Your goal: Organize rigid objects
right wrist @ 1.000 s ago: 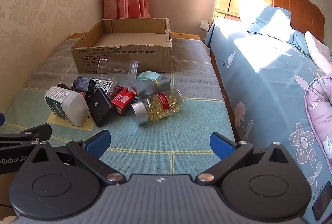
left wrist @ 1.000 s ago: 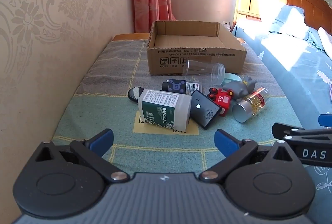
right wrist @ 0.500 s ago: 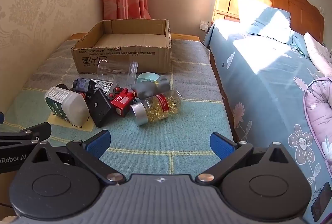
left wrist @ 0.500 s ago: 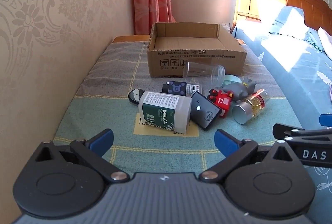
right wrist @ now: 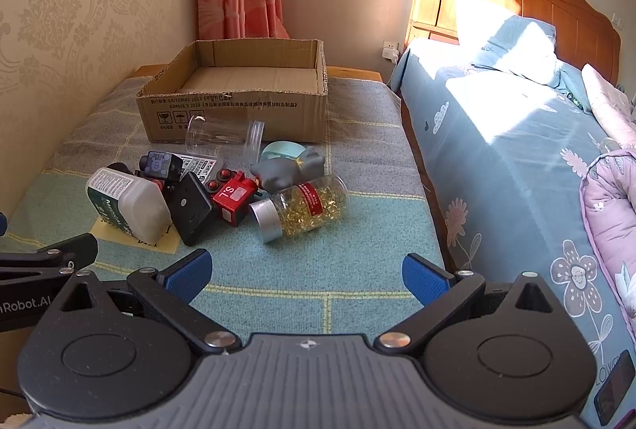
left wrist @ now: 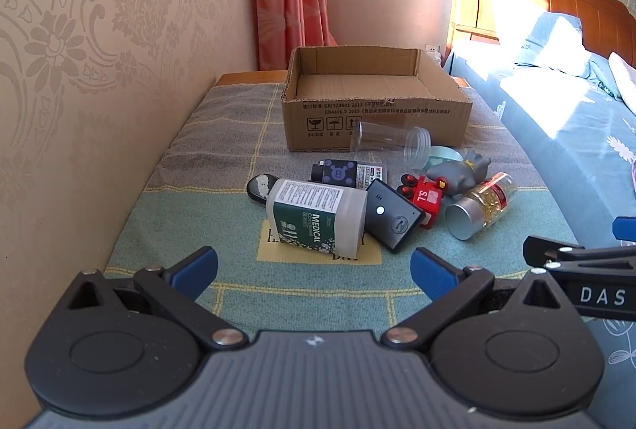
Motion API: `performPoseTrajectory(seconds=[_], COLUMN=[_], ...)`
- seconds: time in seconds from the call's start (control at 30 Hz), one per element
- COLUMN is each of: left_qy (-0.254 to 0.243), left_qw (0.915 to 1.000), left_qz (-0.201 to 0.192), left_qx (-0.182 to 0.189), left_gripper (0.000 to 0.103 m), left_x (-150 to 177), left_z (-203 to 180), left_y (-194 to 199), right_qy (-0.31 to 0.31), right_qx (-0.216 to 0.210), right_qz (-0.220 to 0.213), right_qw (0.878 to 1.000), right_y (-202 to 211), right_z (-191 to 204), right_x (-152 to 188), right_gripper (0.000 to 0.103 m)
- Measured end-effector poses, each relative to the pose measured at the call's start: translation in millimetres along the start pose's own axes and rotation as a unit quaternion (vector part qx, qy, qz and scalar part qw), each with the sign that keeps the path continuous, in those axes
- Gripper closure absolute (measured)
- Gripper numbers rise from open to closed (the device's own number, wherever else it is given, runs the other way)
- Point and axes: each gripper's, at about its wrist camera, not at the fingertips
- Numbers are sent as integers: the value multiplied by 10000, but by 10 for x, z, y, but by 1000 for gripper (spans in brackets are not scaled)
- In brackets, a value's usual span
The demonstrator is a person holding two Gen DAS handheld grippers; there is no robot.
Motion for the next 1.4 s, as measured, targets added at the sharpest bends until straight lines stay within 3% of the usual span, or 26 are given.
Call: performPoseTrajectory(seconds=[1.4], left_qy=[-50], left_qw=[10000], left_qz=[-55], left_qx=[5], left_gripper=[1], left_x=[-56], left_z=[17], left_y=[13], right_qy=[43], right_qx=[39], right_qz=[-103], right_qw=[9999], right_y=[75], right_z=[25], right_x=[-89], right_gripper=[0])
Point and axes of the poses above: each gripper's, at about its wrist camera, not at the fingertips, and y roughly against the way its jaws point, z to its left, x to its underside, and after that the axes turned 10 degrees about -z, right-handed
